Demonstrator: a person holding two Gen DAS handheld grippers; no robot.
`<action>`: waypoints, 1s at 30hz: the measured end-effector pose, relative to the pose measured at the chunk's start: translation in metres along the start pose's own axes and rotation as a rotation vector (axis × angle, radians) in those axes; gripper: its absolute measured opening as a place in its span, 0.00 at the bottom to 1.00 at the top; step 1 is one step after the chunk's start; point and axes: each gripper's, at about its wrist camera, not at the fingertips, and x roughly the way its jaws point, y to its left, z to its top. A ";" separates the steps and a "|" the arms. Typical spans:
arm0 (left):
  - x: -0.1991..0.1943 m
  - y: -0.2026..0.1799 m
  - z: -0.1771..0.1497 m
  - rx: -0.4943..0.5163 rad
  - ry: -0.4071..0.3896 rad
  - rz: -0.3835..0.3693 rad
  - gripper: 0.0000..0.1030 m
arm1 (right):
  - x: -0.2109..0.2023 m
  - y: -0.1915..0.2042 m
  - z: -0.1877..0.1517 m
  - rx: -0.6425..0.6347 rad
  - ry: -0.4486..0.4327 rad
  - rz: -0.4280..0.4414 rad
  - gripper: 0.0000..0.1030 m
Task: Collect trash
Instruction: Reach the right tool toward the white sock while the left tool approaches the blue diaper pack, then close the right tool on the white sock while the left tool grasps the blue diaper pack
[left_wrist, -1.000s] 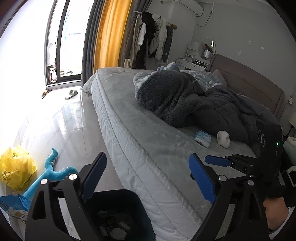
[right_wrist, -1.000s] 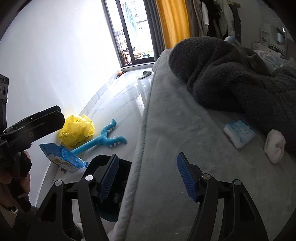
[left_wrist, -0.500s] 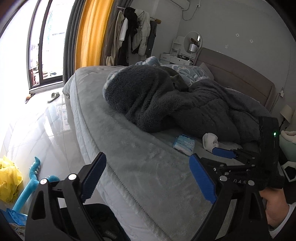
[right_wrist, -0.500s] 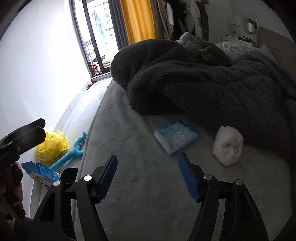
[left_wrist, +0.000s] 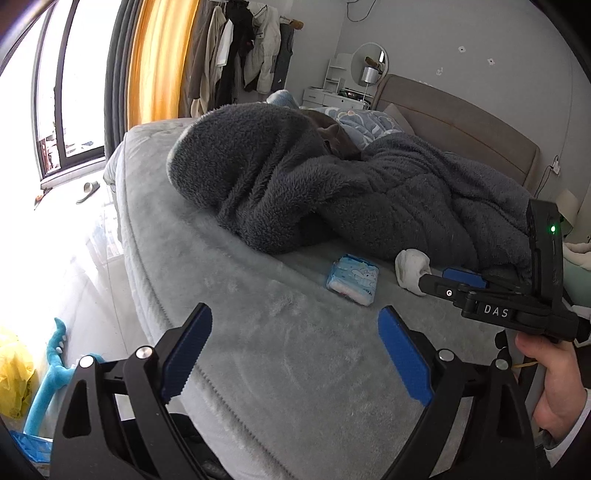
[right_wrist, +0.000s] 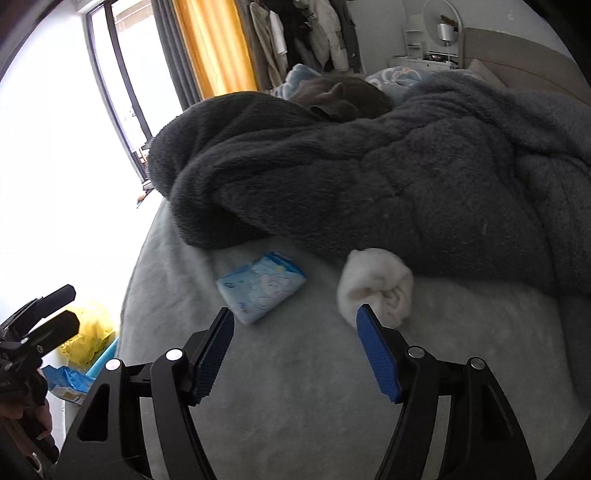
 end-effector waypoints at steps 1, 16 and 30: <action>0.004 -0.002 0.002 0.005 0.004 -0.005 0.90 | 0.000 -0.006 0.000 0.001 -0.002 -0.016 0.73; 0.070 -0.027 0.013 0.096 0.074 -0.058 0.90 | 0.033 -0.058 0.002 0.086 0.061 0.002 0.75; 0.121 -0.032 0.014 0.155 0.164 -0.180 0.90 | 0.070 -0.062 0.009 0.092 0.110 -0.003 0.70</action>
